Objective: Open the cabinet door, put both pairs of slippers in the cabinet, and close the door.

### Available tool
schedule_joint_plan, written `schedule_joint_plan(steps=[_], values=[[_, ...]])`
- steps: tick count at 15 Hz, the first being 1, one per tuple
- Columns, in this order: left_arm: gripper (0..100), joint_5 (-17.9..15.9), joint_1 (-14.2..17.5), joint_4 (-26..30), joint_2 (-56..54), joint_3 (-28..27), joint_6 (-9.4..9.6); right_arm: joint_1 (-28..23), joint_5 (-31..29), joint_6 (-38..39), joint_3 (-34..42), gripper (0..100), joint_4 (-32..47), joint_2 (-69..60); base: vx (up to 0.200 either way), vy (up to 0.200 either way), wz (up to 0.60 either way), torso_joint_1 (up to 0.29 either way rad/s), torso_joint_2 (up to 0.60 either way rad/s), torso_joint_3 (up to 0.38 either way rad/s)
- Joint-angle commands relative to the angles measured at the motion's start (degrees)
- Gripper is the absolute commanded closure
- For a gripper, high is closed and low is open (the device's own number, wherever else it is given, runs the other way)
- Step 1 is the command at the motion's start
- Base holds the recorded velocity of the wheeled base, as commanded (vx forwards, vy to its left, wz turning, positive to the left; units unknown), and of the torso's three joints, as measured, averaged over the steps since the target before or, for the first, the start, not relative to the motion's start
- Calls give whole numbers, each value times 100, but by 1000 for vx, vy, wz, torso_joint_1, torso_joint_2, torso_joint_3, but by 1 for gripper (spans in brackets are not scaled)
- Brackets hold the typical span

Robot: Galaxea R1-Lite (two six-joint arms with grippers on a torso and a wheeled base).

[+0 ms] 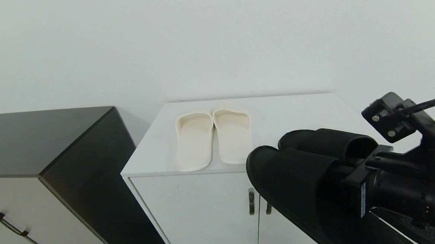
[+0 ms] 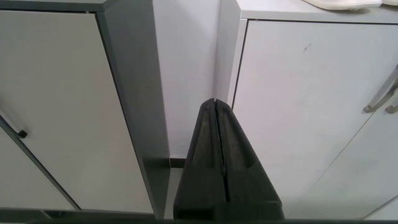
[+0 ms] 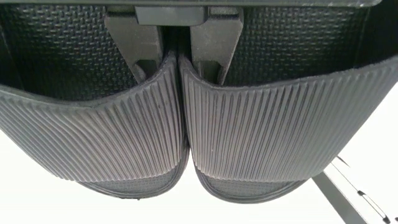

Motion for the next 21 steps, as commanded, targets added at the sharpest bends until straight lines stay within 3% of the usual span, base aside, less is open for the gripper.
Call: schedule_joint_plan(steps=[1, 4, 21], values=[[100, 1, 1, 0, 11, 1, -6, 1, 45, -1, 53, 100, -3, -32, -200, 0, 0, 2, 7, 2], [100, 1, 1, 0, 2, 1, 3, 1, 106, -1, 150, 100, -30, -76, -200, 0, 0, 9, -1, -1], [100, 1, 1, 0, 2, 1, 3, -43, 300, -27, 352, 100, -38, -182, 0, 0, 0, 0, 0, 0]])
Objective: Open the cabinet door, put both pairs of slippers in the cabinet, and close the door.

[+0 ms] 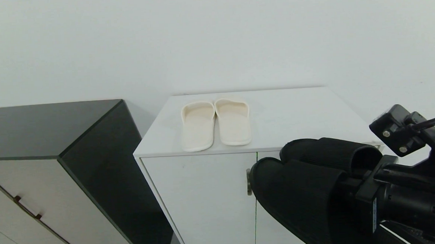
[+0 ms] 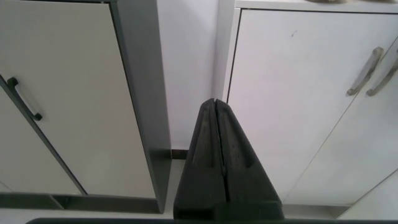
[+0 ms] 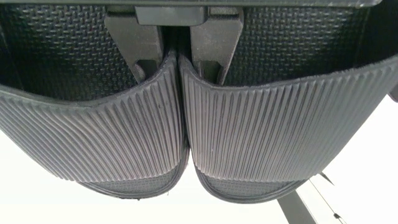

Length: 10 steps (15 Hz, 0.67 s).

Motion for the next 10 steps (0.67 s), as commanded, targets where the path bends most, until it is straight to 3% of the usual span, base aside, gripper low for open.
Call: schedule_joint_plan(steps=[1, 4, 10], values=[[100, 1, 1, 0, 9, 1, 1, 4, 1, 1, 18, 100, -3, 10, 0, 0, 0, 0, 0, 0], [100, 10, 1, 0, 0, 1, 1, 4, -8, -25, 80, 100, -3, -8, 0, 0, 0, -22, 48, 28], [100, 10, 1, -9, 0, 10, 18, -31, -8, -52, 80, 100, -12, 19, 0, 0, 0, -168, 444, 272]])
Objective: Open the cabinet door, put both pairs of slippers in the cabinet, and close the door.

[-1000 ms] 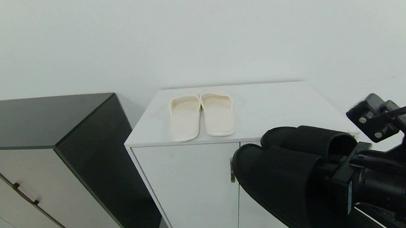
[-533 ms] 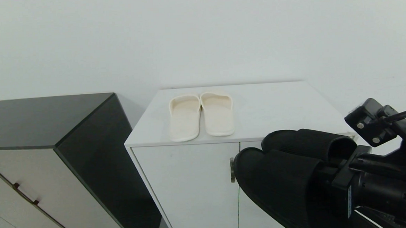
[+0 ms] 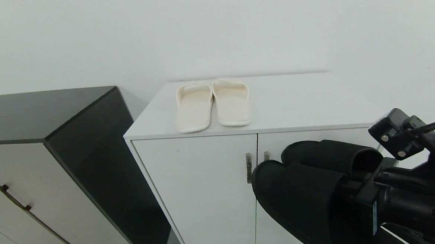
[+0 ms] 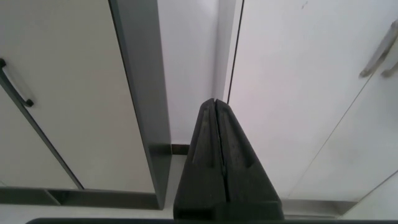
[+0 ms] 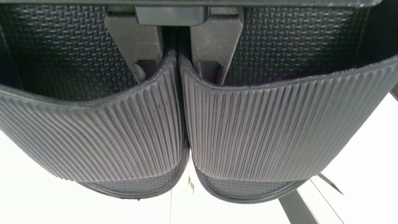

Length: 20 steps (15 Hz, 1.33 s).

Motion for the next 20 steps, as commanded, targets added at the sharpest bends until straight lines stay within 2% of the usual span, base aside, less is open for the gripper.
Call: schedule_joint_plan(steps=[1, 2, 3, 10, 16, 20], values=[[100, -3, 1, 5, 0, -1, 14, -4, -2, 0, -3, 100, -6, 10, 0, 0, 0, -183, 505, 305], [100, -20, 1, 22, 9, -1, 14, -4, -2, 0, -12, 100, -6, 10, 0, 0, 0, -178, 486, 315], [0, -55, 1, 22, 9, -10, 14, -4, -2, 0, -12, 100, -6, 10, 0, 0, 0, -173, 496, 320], [0, -47, 1, 5, 9, -1, 23, -4, -2, 0, 67, 100, -6, -25, 0, 0, 0, -143, 475, 327], [0, -161, 1, 22, 9, -1, 208, -22, 7, -9, 199, 100, 3, -131, 0, 0, 0, -74, 450, 370], [0, -170, 1, 22, 35, -10, 85, -13, 34, -9, 234, 100, 3, -17, 0, 0, 0, -12, 248, 233]])
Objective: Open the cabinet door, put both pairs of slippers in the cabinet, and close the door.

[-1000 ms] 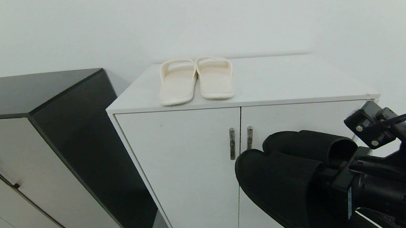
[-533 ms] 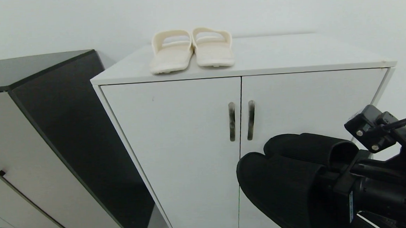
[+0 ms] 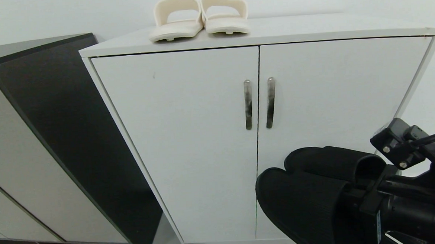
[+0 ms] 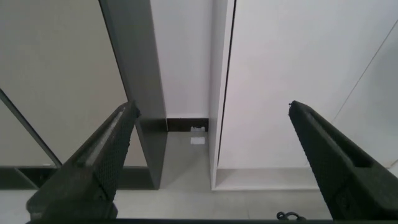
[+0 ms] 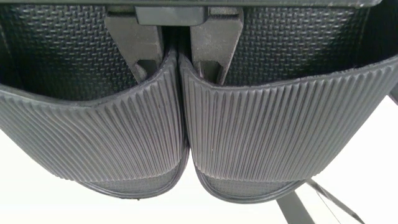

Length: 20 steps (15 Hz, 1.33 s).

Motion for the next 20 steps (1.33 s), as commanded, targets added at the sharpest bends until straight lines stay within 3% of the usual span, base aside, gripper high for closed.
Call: schedule_joint_plan(steps=[1, 3, 5, 6, 7, 8, 9, 10, 12, 13, 15, 16, 18, 19, 20], values=[[0, 1, -7, 8, 57, -4, -4, 7, 60, -16, 38, 100, -3, 39, 0, 0, 0, 0, 0, 0], [0, 36, -139, -1, 505, -4, -110, 7, 104, -60, 38, 100, -3, 30, 0, 0, 0, 0, 0, 0], [0, -34, -209, -18, 558, -101, 154, 7, 104, -112, 46, 100, -12, -31, 0, 0, 0, 0, 0, 0], [0, -157, -271, -36, 813, -400, -22, 7, 104, -112, 55, 100, -3, -23, 0, 0, 0, 0, 0, 0], [0, -342, -297, -45, 1208, -971, -619, 7, 113, -112, 55, 100, -12, -14, 0, 0, 0, 0, 0, 0], [0, -764, -359, -45, 1613, -1279, -822, 7, 104, -112, 46, 100, -12, -14, 0, 0, 0, 0, 0, 0], [0, -1651, -464, -53, 2061, -1498, -707, 7, 104, -112, 46, 100, -12, -40, 0, 0, 0, 0, 0, 0], [0, -2108, -464, -53, 2430, -1648, -549, -2, 104, -104, 55, 100, -21, -58, 0, 0, 0, 0, 0, 0], [0, -2310, -482, -264, 3230, -1780, 286, -46, 95, -121, 38, 100, -21, -93, 0, 0, 0, 0, 0, 0], [0, -2442, -631, -572, 3546, -1824, 435, -64, 95, -121, 11, 100, -21, -102, 0, 0, 0, 0, 0, 0], [0, -2486, -1071, -1091, 4346, -2034, 409, -64, 86, -253, 29, 100, -21, -84, 0, 0, 0, 0, 0, 0], [0, -2486, -1115, -1495, 4680, -2105, 400, -64, 95, -279, 46, 100, -12, -93, 0, 0, 0, 0, 0, 0], [0, -2398, -1651, -2277, 5506, -2237, 365, -64, 104, -279, 55, 100, -12, -84, 0, 0, 0, 0, 0, 0], [0, -2152, -1853, -2488, 5796, -2316, 312, -64, 104, -279, 55, 100, -3, -93, 0, 0, 0, 0, 0, 0], [0, -1704, -2389, -2760, 6183, -2509, 163, -46, 113, -279, 64, 100, -3, -93, 0, 0, 0, 0, 0, 0]])
